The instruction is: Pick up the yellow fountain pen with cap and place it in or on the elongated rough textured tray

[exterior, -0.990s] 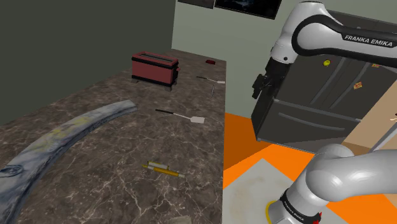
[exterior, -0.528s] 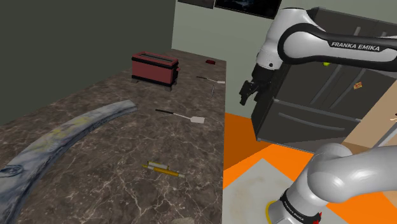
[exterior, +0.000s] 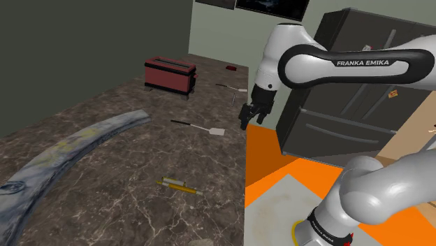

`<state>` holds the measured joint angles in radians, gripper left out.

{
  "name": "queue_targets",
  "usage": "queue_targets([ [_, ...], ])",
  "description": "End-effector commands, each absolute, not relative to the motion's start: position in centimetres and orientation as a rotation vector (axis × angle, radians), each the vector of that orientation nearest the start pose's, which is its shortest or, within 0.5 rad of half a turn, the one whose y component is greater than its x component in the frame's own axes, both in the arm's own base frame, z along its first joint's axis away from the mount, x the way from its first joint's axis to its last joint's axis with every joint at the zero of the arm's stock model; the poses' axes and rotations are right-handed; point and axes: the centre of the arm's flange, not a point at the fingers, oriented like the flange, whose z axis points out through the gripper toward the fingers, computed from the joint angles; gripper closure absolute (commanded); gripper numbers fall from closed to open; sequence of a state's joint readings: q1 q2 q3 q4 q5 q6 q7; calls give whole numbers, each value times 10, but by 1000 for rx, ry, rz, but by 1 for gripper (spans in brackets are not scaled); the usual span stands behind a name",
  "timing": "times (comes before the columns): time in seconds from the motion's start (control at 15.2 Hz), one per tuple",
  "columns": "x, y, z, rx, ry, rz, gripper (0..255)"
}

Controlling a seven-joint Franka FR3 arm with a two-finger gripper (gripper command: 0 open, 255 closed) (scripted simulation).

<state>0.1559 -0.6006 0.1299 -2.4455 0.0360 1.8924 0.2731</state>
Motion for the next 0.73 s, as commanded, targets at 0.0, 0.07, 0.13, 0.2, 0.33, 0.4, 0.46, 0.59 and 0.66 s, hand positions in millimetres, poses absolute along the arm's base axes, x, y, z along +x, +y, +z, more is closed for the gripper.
queue_targets([
  [0.0, 363, 138, 499, -3164, -2, -74, 0],
  [0.07, 366, 150, 493, -3164, -19, -69, 0],
  [0.13, 368, 161, 487, -3163, -35, -64, 0],
  [0.2, 370, 173, 481, -3162, -51, -59, 0],
  [0.33, 373, 196, 469, -3160, -84, -49, 0],
  [0.4, 375, 207, 463, -3159, -100, -44, 0],
  [0.46, 376, 219, 457, -3158, -116, -39, 0],
  [0.59, 378, 242, 445, -3156, -148, -29, 0],
  [0.66, 379, 254, 439, -3154, -164, -24, 0],
])
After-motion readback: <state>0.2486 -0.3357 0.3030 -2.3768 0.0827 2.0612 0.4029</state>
